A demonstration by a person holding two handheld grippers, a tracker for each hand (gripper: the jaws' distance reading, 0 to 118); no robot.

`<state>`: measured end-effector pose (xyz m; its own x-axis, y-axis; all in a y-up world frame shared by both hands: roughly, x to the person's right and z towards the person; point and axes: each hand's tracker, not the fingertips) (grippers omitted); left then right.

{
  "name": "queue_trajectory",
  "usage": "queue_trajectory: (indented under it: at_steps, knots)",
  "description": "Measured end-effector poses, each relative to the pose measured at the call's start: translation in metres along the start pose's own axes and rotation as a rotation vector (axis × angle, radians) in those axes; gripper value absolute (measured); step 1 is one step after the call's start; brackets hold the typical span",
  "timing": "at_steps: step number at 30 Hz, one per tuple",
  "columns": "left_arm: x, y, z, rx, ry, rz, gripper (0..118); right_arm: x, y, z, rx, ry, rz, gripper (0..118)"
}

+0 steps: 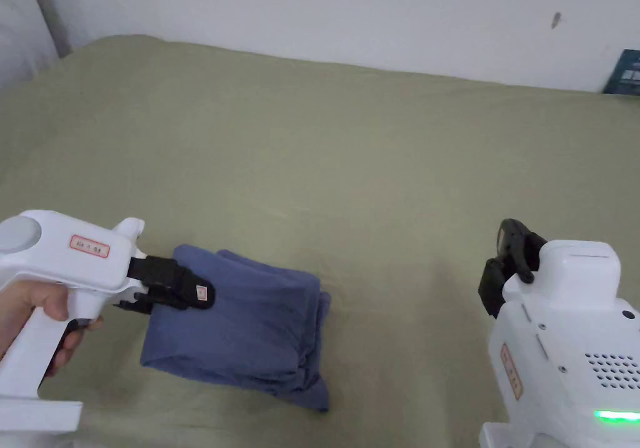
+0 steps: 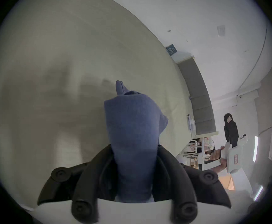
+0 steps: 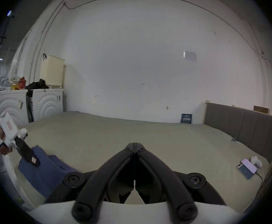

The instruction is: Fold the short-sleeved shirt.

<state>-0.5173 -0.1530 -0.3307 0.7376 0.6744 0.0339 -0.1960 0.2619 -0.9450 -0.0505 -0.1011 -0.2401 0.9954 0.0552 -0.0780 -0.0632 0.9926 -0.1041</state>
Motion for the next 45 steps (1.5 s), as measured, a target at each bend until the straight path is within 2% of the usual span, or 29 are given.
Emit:
queue_trajectory:
  at_steps: [5, 7, 9, 15, 21, 27, 31, 32, 33, 34, 35, 38, 40, 41, 42, 43, 44, 45]
  knots:
    - [-0.067, 0.023, 0.059, 0.036, 0.048, 0.06, 30, -0.06, -0.005, -0.026, -0.003, 0.099, 0.001, 0]
    - [-0.089, 0.033, 0.074, 0.036, 0.063, 0.069, 30, -0.082, -0.009, -0.034, 0.008, 0.105, -0.001, 0]
    - [-0.107, 0.042, 0.09, 0.042, 0.096, 0.07, 30, -0.106, -0.013, -0.046, -0.023, 0.16, -0.054, 0]
    - [-0.151, 0.07, 0.117, 0.047, 0.138, 0.085, 30, -0.162, -0.024, -0.068, -0.049, 0.232, -0.036, 0]
    - [-0.174, 0.092, 0.129, 0.021, 0.213, 0.084, 30, -0.189, -0.03, -0.076, -0.079, 0.289, -0.028, 0]
    - [-0.176, 0.111, 0.121, 0.007, 0.216, 0.021, 30, -0.195, -0.042, -0.077, -0.108, 0.316, -0.01, 0]
    - [-0.178, 0.114, 0.114, -0.025, 0.272, 0.018, 31, -0.194, -0.05, -0.077, -0.128, 0.325, 0.005, 0]
    - [-0.177, 0.114, 0.113, -0.015, 0.313, -0.013, 45, -0.193, -0.051, -0.077, -0.134, 0.327, 0.009, 0]
    - [-0.177, 0.115, 0.113, 0.012, 0.353, -0.022, 83, -0.192, -0.052, -0.077, -0.138, 0.329, 0.006, 0]
    - [-0.179, 0.113, 0.115, 0.035, 0.37, -0.014, 111, -0.19, -0.052, -0.077, -0.146, 0.333, 0.006, 0]
    - [-0.179, 0.111, 0.116, 0.046, 0.355, -0.004, 118, -0.188, -0.052, -0.076, -0.153, 0.333, 0.012, 0]
    - [-0.174, 0.103, 0.131, 0.165, 0.395, 0.01, 115, -0.177, -0.048, -0.073, -0.147, 0.329, 0.011, 0]
    - [-0.164, 0.096, 0.14, 0.195, 0.43, 0.008, 108, -0.169, -0.044, -0.071, -0.15, 0.325, -0.011, 0]
    - [-0.154, 0.091, 0.144, 0.246, 0.443, 0.004, 94, -0.164, -0.04, -0.069, -0.152, 0.327, -0.018, 0]
    - [-0.141, 0.09, 0.15, 0.299, 0.44, 0.01, 44, -0.159, -0.037, -0.066, -0.15, 0.327, -0.022, 0]
    - [-0.132, 0.085, 0.15, 0.325, 0.401, 0.026, 0, -0.154, -0.034, -0.064, -0.144, 0.328, -0.026, 0]
    - [-0.117, 0.079, 0.146, 0.396, 0.379, -0.006, 0, -0.147, -0.028, -0.061, -0.133, 0.322, -0.025, 0]
    - [-0.099, 0.077, 0.143, 0.438, 0.465, -0.061, 0, -0.14, -0.022, -0.058, -0.126, 0.321, -0.03, 0]
